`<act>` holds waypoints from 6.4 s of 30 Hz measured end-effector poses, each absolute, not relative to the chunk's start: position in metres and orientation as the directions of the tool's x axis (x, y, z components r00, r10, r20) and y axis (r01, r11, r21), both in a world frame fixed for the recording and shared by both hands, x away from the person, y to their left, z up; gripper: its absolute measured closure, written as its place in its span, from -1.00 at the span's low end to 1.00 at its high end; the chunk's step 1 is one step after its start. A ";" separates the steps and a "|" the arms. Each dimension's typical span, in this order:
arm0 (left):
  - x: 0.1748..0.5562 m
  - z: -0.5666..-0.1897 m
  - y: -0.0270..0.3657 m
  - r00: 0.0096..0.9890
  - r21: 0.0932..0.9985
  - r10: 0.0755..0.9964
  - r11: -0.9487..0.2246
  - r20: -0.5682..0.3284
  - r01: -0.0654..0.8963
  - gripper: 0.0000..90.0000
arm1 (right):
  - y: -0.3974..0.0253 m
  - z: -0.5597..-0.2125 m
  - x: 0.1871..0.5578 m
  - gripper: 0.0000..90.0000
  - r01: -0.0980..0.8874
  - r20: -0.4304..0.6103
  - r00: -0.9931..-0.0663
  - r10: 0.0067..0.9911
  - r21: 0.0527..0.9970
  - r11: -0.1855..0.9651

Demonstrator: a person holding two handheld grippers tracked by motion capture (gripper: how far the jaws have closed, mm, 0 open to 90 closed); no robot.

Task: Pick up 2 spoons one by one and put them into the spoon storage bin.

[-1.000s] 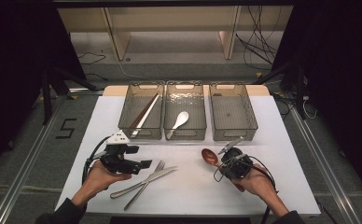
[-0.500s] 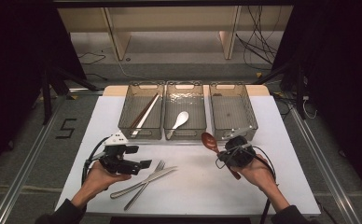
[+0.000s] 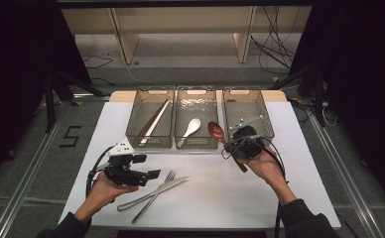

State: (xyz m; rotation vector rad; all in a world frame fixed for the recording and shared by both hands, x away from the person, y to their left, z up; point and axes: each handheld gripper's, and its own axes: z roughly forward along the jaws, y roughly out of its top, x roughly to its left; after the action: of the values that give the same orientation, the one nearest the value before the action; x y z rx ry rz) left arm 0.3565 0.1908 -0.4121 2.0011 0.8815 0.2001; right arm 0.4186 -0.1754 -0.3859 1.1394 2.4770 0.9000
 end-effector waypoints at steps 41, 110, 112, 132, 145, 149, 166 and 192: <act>0.357 -0.415 0.193 0.737 0.796 0.641 -0.324 -0.213 0.512 -0.57 | -0.124 -0.358 0.511 0.82 0.626 0.069 -0.602 0.795 0.658 0.418; 0.359 -0.419 0.194 0.736 0.778 0.640 -0.339 -0.220 0.528 -0.57 | -0.107 -0.362 0.508 -0.06 0.596 0.080 -0.644 0.761 0.675 0.434; 0.360 -0.420 0.193 0.735 0.775 0.641 -0.342 -0.222 0.532 -0.57 | -0.111 -0.361 0.500 -0.09 0.587 0.077 -0.653 0.753 0.680 0.440; 0.365 -0.422 0.194 0.727 0.741 0.652 -0.377 -0.213 0.555 -0.57 | -0.147 -0.364 0.420 -0.24 0.512 0.095 -0.714 0.694 0.746 0.425; 0.365 -0.424 0.193 0.730 0.723 0.655 -0.405 -0.198 0.560 -0.57 | -0.180 -0.371 0.381 -0.26 0.503 0.126 -0.698 0.705 0.787 0.357; 0.365 -0.424 0.193 0.733 0.715 0.651 -0.417 -0.195 0.561 -0.58 | -0.188 -0.373 0.371 -0.26 0.502 0.132 -0.694 0.708 0.794 0.344; 0.365 -0.425 0.191 0.745 0.685 0.645 -0.465 -0.173 0.561 -0.58 | -0.211 -0.392 0.342 -0.33 0.537 0.155 -0.672 0.724 0.776 0.332; 0.367 -0.427 0.183 0.778 0.552 0.618 -0.613 -0.111 0.565 -0.57 | -0.234 -0.406 0.323 -0.38 0.569 0.181 -0.632 0.754 0.768 0.294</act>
State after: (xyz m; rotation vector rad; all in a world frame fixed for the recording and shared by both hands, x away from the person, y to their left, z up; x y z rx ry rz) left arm 0.3672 0.1829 -0.4272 2.3912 0.8796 0.1210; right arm 0.3232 -0.2344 -0.4059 1.2211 2.3446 1.2515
